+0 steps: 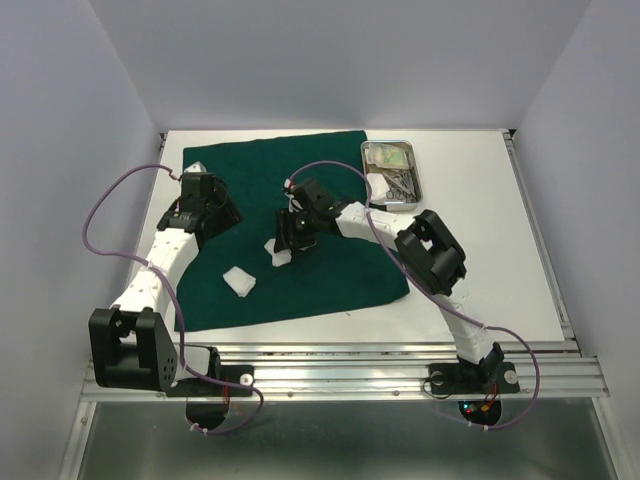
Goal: Prepare the surgical pack
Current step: Adjust the medical item in the surgical kit.
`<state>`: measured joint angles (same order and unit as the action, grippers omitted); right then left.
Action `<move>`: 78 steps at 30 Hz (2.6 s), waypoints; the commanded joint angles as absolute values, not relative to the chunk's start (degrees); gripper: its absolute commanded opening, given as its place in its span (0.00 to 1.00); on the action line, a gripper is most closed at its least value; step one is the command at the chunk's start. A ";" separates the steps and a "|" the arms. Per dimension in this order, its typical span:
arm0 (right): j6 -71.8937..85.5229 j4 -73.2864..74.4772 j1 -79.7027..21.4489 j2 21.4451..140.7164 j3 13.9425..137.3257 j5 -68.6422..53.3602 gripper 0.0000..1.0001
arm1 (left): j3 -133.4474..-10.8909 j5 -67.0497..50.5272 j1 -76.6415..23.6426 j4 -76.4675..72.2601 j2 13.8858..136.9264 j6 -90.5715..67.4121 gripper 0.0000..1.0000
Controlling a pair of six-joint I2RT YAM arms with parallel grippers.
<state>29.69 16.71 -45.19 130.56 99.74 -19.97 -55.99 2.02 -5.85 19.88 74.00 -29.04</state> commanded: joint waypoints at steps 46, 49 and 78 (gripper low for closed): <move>25.14 21.79 -37.71 125.15 104.06 -17.57 0.01 | -55.90 2.64 -4.83 19.07 72.07 -27.95 0.51; 24.87 22.67 -37.71 125.68 103.89 -17.49 0.01 | -55.99 2.20 -4.83 18.90 72.42 -28.04 0.50; 24.79 24.43 -37.71 127.62 101.43 -13.89 0.04 | -55.72 1.67 -4.83 18.99 72.68 -27.95 0.50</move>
<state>25.41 24.08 -37.93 127.24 102.15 -14.92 -55.94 1.56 -5.13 19.57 73.23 -28.93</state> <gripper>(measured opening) 0.065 0.500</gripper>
